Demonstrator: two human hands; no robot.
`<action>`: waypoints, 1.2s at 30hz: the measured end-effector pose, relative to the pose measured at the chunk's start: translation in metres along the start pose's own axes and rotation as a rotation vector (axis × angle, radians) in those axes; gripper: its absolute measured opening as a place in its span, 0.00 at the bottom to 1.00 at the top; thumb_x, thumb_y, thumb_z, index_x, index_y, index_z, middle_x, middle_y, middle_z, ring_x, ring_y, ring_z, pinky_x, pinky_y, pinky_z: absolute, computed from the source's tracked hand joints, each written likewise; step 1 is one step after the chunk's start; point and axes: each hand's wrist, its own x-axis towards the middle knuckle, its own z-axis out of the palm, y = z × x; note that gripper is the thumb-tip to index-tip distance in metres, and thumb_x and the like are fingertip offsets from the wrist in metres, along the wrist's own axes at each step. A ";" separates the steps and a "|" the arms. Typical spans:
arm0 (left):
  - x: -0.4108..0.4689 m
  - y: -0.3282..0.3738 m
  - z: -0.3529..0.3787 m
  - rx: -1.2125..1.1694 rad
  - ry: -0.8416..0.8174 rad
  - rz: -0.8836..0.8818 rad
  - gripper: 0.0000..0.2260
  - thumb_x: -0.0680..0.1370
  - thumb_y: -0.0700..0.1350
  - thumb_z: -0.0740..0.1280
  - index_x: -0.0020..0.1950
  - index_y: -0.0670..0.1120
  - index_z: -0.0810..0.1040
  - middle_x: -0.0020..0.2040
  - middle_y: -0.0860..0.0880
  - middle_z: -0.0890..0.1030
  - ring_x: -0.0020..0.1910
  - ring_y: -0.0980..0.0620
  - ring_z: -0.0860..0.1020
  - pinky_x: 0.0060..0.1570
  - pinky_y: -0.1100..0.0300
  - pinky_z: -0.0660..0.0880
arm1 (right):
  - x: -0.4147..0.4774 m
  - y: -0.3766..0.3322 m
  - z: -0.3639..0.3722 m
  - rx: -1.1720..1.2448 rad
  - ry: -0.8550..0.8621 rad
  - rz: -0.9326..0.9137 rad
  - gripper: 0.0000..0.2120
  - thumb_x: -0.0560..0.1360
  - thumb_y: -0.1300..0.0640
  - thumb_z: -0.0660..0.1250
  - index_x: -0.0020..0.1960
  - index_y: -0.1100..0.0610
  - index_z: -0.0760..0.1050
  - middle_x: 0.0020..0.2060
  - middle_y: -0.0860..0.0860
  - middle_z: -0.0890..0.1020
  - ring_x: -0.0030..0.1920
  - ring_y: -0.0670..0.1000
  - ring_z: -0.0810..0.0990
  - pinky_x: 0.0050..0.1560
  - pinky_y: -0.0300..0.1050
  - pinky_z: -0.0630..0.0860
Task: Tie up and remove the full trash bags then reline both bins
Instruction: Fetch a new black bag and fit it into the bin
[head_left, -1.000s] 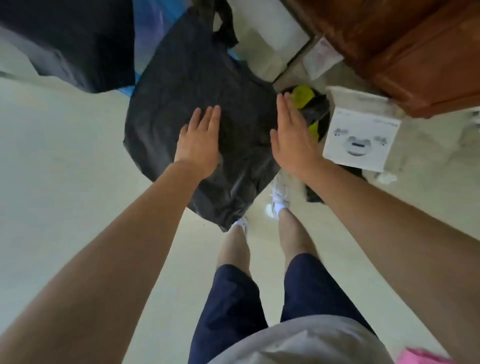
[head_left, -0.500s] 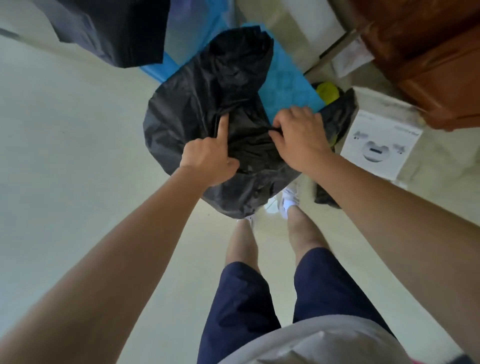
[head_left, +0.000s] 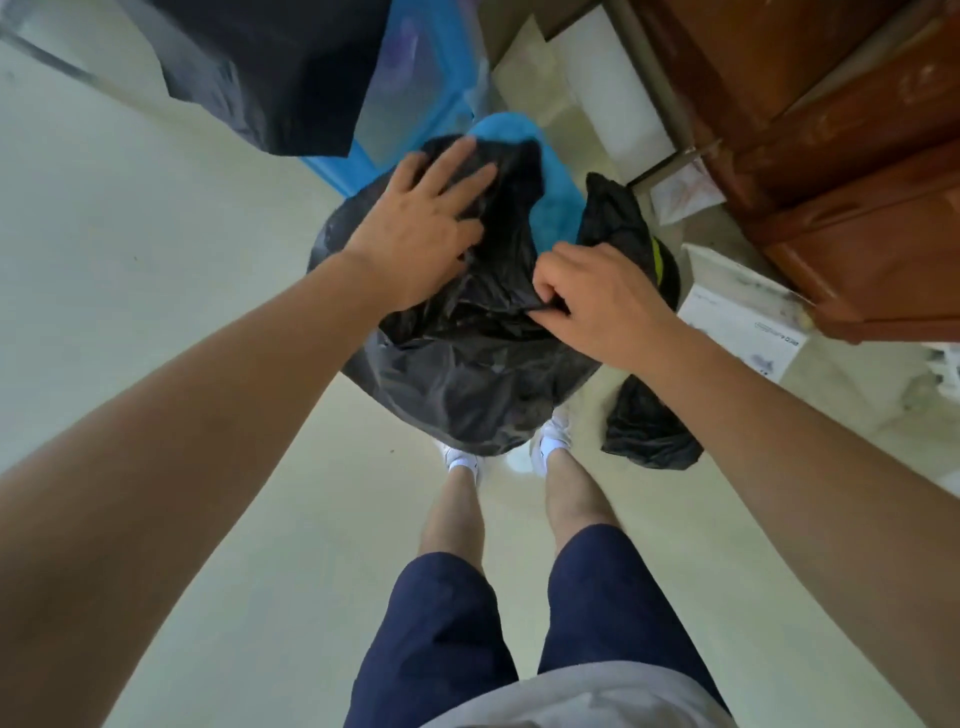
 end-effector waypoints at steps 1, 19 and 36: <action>-0.004 0.003 0.002 0.020 -0.022 0.003 0.12 0.75 0.49 0.68 0.56 0.46 0.80 0.69 0.41 0.73 0.73 0.37 0.64 0.64 0.42 0.65 | -0.004 0.001 0.002 0.003 -0.001 0.014 0.18 0.70 0.56 0.75 0.42 0.51 0.64 0.37 0.46 0.68 0.35 0.50 0.67 0.42 0.46 0.65; -0.224 0.066 -0.228 -0.164 0.007 -0.909 0.31 0.82 0.57 0.55 0.78 0.61 0.39 0.47 0.39 0.81 0.43 0.38 0.80 0.36 0.55 0.68 | -0.002 -0.215 -0.188 -0.033 0.327 -0.548 0.06 0.65 0.63 0.61 0.33 0.54 0.66 0.32 0.54 0.70 0.31 0.58 0.71 0.33 0.47 0.61; -0.602 0.018 -0.301 0.303 0.642 -1.155 0.49 0.63 0.59 0.79 0.77 0.49 0.58 0.66 0.39 0.71 0.63 0.38 0.69 0.56 0.44 0.73 | 0.014 -0.603 -0.233 -0.547 0.583 -1.174 0.18 0.55 0.72 0.73 0.35 0.57 0.69 0.34 0.53 0.72 0.30 0.55 0.73 0.37 0.45 0.72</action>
